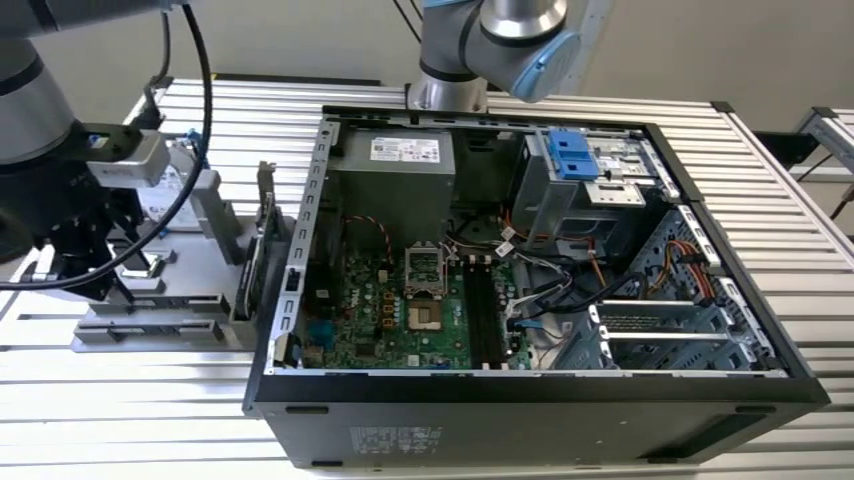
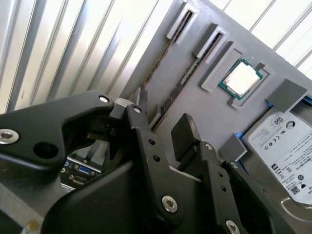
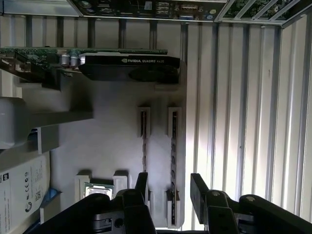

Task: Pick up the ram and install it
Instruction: 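Pick up the ram and move it above insertion slot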

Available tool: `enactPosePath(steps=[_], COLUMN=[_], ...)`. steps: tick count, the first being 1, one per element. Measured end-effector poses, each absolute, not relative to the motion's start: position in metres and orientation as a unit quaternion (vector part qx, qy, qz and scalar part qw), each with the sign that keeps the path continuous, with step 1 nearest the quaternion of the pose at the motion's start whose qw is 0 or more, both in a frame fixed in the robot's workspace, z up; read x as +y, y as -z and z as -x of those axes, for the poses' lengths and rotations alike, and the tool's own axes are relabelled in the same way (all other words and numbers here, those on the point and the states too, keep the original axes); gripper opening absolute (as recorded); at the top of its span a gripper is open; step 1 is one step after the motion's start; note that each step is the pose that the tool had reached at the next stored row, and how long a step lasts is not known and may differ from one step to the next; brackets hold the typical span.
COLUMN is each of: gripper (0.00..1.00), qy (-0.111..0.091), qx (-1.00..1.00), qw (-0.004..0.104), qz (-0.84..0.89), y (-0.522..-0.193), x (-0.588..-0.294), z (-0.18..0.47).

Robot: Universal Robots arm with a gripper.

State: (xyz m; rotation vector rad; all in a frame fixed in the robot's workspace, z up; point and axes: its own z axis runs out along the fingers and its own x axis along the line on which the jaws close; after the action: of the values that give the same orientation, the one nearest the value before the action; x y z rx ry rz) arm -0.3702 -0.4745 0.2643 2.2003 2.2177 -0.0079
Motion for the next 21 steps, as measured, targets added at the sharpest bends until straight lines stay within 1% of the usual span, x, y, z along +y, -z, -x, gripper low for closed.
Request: enactPosePath(steps=[11,21], gripper=[1.00,1.00], qy=[0.003,0.002], qx=[0.711,0.711], qw=[0.009,0.010], qz=[-0.703,-0.703], y=[-0.261,-0.250], x=[-0.475,-0.478], z=[0.370,0.370])
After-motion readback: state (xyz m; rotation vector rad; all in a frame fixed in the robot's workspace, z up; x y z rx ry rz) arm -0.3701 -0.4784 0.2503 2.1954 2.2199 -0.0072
